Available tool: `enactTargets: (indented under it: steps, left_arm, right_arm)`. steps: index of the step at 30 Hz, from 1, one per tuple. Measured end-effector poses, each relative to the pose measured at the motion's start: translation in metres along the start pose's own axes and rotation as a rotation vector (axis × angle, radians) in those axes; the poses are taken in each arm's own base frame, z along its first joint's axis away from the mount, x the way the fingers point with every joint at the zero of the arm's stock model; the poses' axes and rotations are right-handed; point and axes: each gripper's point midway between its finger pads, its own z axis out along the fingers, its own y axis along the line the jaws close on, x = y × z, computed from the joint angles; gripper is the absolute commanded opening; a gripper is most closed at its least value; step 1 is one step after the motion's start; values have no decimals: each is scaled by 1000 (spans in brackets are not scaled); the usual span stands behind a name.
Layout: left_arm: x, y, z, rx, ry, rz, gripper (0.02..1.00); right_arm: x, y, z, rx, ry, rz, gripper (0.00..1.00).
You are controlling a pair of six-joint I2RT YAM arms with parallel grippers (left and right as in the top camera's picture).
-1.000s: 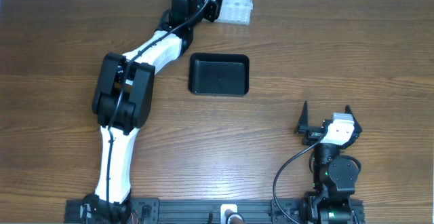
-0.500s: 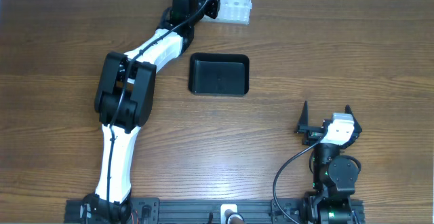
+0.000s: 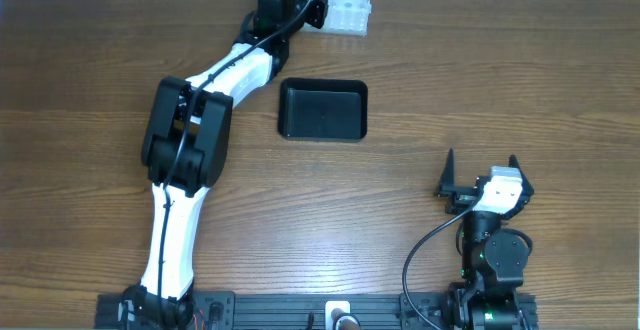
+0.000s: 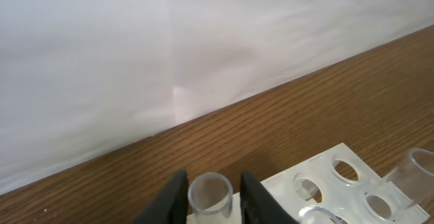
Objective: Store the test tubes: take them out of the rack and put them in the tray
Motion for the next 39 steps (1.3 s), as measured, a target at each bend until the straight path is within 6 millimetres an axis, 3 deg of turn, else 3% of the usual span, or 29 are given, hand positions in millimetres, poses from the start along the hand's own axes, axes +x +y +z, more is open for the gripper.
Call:
enactTargets:
  steps: [15, 32, 35, 37, 39]
  left_arm:
    - [0, -2, 0, 3, 0, -2, 106]
    - [-3, -4, -2, 5, 8, -2, 80]
    - [-21, -4, -10, 4, 2, -2, 75]
    - [-46, -4, -21, -3, -23, 3, 75]
    - [-85, -4, -40, -13, -73, 10, 80]
  right_arm:
    - [0, 0, 0, 0, 0, 0, 991]
    - [0, 0, 0, 0, 0, 0, 993]
    - [0, 0, 0, 0, 0, 0, 991]
    - [0, 0, 0, 0, 0, 0, 991]
    - [0, 0, 0, 0, 0, 0, 993]
